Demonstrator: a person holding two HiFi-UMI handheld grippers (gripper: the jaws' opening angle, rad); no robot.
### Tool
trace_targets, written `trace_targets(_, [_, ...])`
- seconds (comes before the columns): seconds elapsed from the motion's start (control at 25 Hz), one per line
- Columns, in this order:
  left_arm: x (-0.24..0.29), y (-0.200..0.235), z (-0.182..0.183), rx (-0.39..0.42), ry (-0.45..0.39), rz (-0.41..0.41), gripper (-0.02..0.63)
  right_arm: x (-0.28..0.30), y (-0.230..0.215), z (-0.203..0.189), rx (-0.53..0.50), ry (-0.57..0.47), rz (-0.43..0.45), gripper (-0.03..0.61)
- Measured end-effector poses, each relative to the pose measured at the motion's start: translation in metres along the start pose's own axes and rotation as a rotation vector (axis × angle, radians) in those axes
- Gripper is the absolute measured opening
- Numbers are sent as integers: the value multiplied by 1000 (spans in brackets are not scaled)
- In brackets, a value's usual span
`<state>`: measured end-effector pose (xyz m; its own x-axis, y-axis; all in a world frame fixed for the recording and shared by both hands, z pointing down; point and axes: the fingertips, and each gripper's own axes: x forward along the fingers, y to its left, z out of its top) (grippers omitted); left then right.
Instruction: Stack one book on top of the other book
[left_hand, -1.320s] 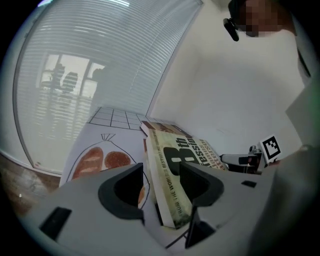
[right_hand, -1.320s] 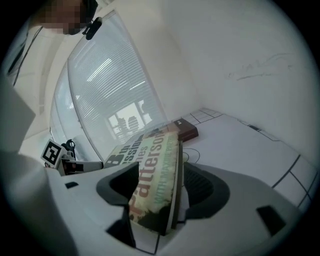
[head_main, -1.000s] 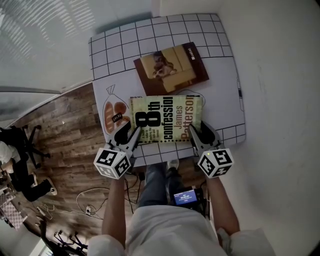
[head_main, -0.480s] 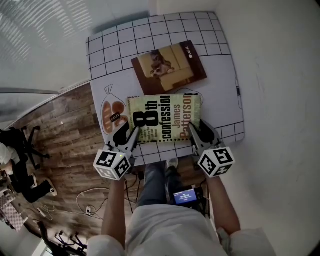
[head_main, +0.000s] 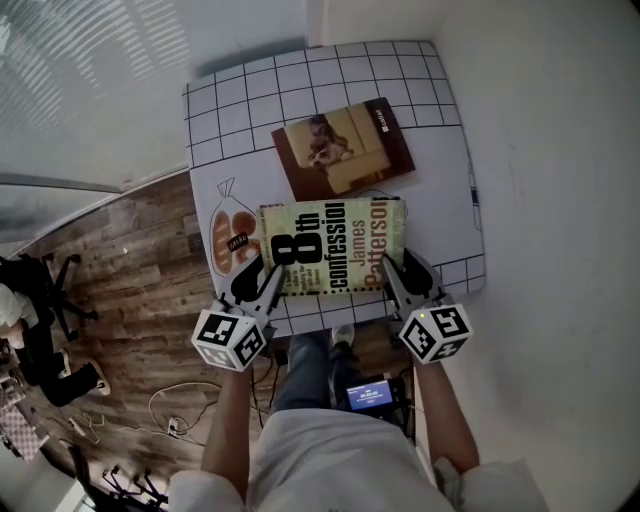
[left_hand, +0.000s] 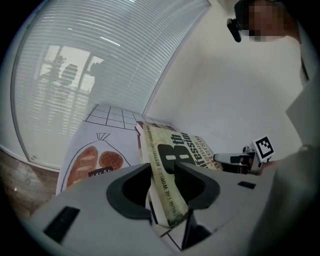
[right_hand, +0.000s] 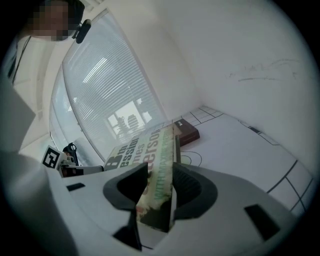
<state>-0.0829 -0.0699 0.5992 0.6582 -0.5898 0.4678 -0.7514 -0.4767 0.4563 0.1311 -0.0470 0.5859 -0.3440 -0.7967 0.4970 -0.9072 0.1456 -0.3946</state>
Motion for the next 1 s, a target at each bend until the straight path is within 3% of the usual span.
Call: trace_targets(1.0, [-17, -3, 56, 5, -33, -38, 152, -5, 28, 54, -17, -36, -29, 160])
